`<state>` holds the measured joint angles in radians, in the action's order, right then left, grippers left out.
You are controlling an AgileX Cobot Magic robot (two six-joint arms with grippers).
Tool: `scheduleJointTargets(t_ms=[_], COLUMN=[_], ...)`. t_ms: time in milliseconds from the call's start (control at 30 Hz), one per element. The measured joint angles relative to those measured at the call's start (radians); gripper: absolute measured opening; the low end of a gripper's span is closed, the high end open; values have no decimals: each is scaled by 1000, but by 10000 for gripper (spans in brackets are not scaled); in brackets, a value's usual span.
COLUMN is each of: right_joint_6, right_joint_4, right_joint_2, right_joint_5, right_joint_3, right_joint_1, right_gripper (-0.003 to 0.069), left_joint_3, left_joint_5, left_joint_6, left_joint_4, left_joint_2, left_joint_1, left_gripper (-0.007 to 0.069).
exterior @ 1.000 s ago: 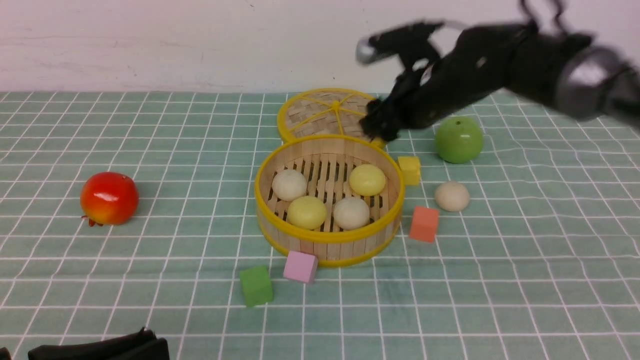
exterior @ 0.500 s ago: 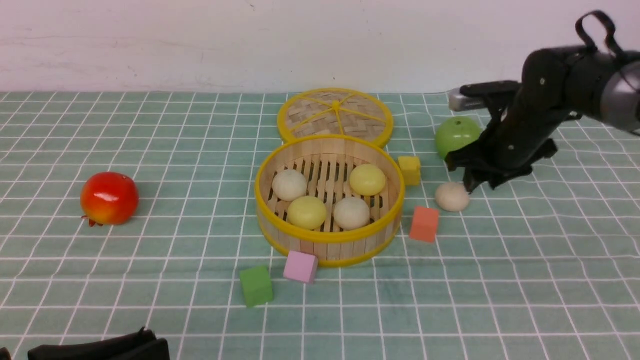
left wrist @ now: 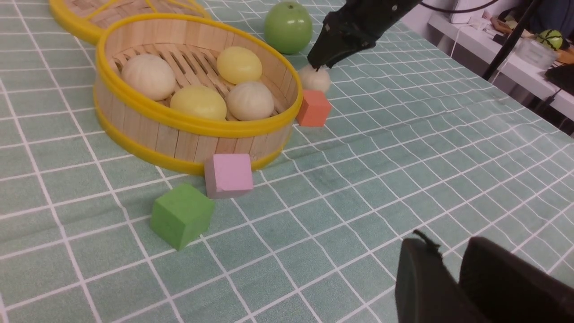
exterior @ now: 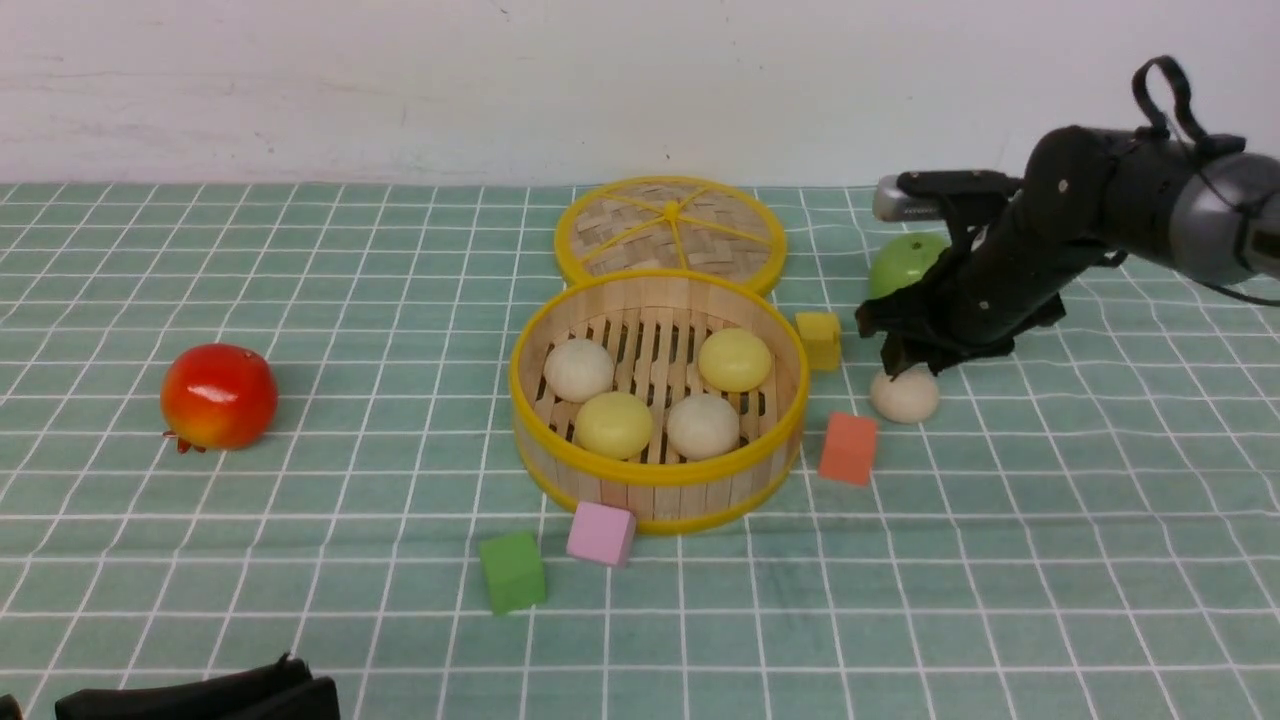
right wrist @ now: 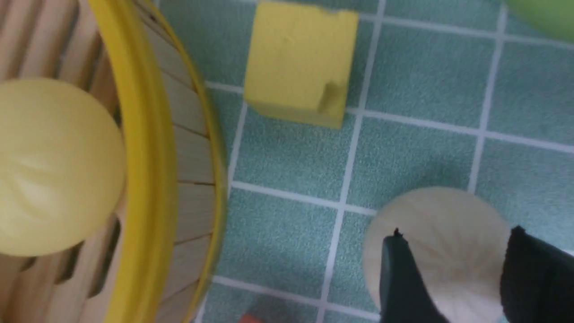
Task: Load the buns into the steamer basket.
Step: Use the right arm to grab a steamed stuffed bun, then use the right arm to put the steamed stuffed bun into the steamer
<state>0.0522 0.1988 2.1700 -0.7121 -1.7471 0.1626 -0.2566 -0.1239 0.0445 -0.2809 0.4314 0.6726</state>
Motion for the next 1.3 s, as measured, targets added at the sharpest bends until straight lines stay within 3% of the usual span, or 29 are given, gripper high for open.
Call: scheduleJointTargets(t_ms=[267,633,967,1133,1300], right_joint_6=[26,97,115,203,331], right_joint_4=[1,1,8,106,284], right_joint_2=[6,17,-49,-146,-156], right_joint_5=[17,17,-16,-12,65], right_joint_3=[-1,-2,-13,-28,-37], right_joint_1=[0,0,0,25,130], right_gripper=[278,8,-1,-1,0], left_joint_3=[0,0,0,0,0], left_joint_5=[0,0,0,0,0], left_joint_6=[0,0,0,0,0], left_joint_4=[0,0,0,0,0], left_joint_2=[0,0,0,0,0], left_joint_1=[0,0,0,0,0], left_gripper=[132,147,155,162,165])
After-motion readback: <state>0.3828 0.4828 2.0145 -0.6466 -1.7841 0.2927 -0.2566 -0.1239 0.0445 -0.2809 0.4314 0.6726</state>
